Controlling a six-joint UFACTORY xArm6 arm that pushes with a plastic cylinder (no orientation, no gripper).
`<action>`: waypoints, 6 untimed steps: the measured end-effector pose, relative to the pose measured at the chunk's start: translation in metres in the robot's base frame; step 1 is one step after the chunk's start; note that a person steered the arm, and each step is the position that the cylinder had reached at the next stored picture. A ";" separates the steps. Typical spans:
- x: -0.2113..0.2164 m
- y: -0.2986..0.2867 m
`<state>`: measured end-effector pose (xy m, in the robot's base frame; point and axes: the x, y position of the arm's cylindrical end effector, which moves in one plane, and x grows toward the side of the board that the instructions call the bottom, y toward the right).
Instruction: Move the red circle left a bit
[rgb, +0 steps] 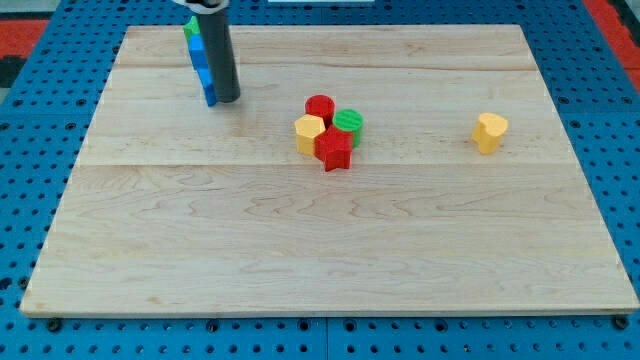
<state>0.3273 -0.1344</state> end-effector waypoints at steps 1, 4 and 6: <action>-0.021 -0.026; -0.024 -0.011; -0.004 0.157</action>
